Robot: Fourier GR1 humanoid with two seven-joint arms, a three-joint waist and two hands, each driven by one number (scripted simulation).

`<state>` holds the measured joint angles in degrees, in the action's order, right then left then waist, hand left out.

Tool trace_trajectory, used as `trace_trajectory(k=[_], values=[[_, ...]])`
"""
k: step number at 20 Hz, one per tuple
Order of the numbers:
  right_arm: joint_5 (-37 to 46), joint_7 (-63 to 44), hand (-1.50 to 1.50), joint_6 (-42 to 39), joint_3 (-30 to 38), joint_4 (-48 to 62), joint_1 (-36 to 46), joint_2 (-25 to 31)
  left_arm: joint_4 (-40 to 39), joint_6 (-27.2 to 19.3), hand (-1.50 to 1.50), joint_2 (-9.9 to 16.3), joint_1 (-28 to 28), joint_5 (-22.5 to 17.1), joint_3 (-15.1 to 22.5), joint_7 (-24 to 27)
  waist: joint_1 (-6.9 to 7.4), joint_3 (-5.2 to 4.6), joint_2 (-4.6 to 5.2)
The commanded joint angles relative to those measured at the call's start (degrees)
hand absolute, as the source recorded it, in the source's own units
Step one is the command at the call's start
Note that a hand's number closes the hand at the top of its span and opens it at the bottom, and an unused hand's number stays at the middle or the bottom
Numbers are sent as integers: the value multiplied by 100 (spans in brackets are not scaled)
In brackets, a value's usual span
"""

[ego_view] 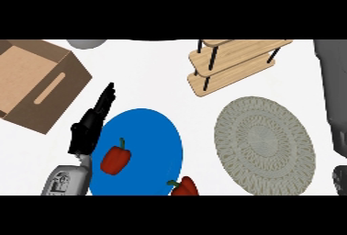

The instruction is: Pick the squash from the placemat and place it in the tiered shelf

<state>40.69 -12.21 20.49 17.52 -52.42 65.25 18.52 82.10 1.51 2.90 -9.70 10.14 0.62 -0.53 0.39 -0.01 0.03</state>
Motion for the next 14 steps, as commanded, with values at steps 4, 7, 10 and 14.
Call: trace_trajectory(k=[4, 7, 10, 14], values=[[-591, -266, -150, -393, 17, -340, 47, -170, 65, 16, 0, -5, -95, 11, 26, -100, -14, -1, -9], [-1090, 212, -150, -786, 234, -540, -124, 153, -277, -59, 0, -55, -41, 52, -7, 275, -45, 0, -3], [-1157, -368, -150, -552, 415, -469, 399, 183, 594, 7, 0, -82, -14, 3, 154, -552, 27, 2, -15], [-1692, -368, -150, -184, 1054, -711, 433, 322, 28, 43, 0, 8, -165, -107, -96, -194, -38, 1, 6]])
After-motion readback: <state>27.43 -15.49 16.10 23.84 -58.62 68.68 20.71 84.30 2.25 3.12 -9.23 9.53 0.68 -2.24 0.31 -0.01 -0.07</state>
